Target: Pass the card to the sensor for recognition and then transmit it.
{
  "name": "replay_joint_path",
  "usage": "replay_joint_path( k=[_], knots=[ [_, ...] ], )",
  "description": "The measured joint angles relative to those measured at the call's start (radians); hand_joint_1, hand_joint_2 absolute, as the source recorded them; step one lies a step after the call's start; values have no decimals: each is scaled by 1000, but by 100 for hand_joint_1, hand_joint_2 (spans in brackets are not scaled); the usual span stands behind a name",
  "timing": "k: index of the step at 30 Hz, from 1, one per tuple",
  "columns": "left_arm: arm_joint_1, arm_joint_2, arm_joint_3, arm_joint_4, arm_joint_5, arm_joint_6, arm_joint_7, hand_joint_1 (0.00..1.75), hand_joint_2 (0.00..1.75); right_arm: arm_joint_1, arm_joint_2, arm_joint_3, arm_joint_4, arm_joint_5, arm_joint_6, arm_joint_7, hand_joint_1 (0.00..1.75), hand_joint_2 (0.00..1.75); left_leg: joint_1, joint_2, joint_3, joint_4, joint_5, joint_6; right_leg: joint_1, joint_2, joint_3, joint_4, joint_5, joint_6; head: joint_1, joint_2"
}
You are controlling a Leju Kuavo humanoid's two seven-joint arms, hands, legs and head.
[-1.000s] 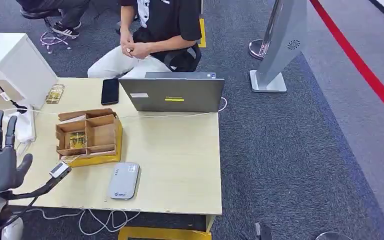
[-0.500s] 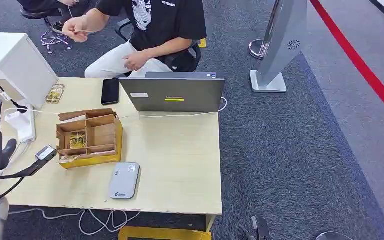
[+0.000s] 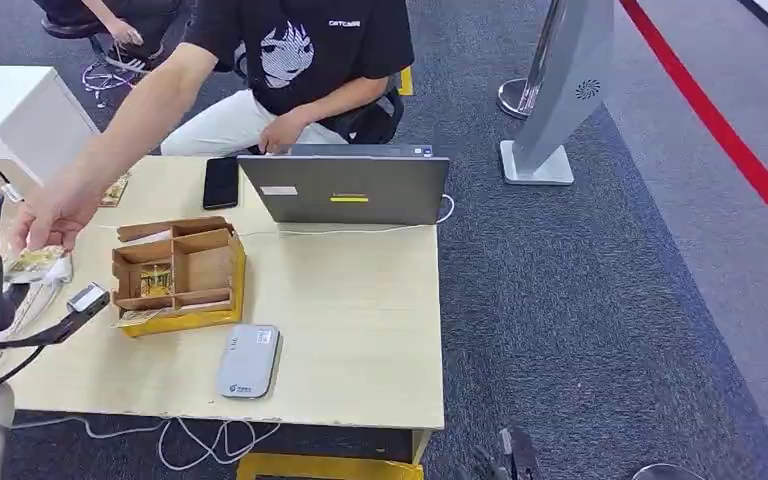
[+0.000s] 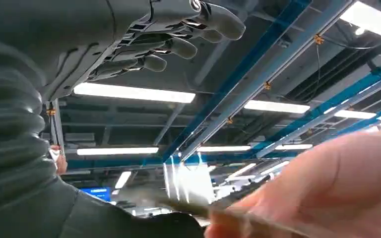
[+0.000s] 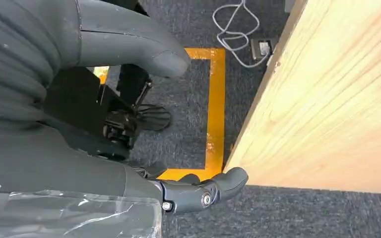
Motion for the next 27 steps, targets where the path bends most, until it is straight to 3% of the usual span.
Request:
replay_joint_path(
  k=[5, 12, 21, 22, 27],
  knots=[
    [-73, 17, -58, 87, 0, 10, 25, 0, 175, -5, 2, 41, -10, -20, 7, 20, 0, 175, 0, 0, 0, 0, 1, -1, 0, 0, 0, 0, 0, 0, 0, 0],
    [-91, 22, -145, 108, 0, 28, 43, 0, 175, -9, 4, 105, -40, -64, 25, 51, 0, 175, 0, 0, 0, 0, 0, -1, 0, 1, 2, 0, 0, 0, 0, 0],
    [-92, 21, -159, 108, 0, 28, 43, 0, 175, -10, 5, 118, -49, -72, 27, 53, 0, 175, 0, 0, 0, 0, 0, -1, 0, 1, 1, 0, 0, 0, 0, 0],
    [-93, 21, -171, 108, 0, 28, 43, 175, 175, -9, 5, 137, -66, -83, 31, 64, 0, 175, 0, 1, 0, 0, 0, -1, 0, 2, -1, 0, 1, 0, 0, 0],
    [-94, 1, -179, 89, 1, 27, 5, 175, 175, 74, 7, 257, -165, -199, 24, 78, 0, 175, 0, 1, -1, 0, 0, -1, 0, 2, 0, 0, 0, 0, 0, 0]
  ],
)
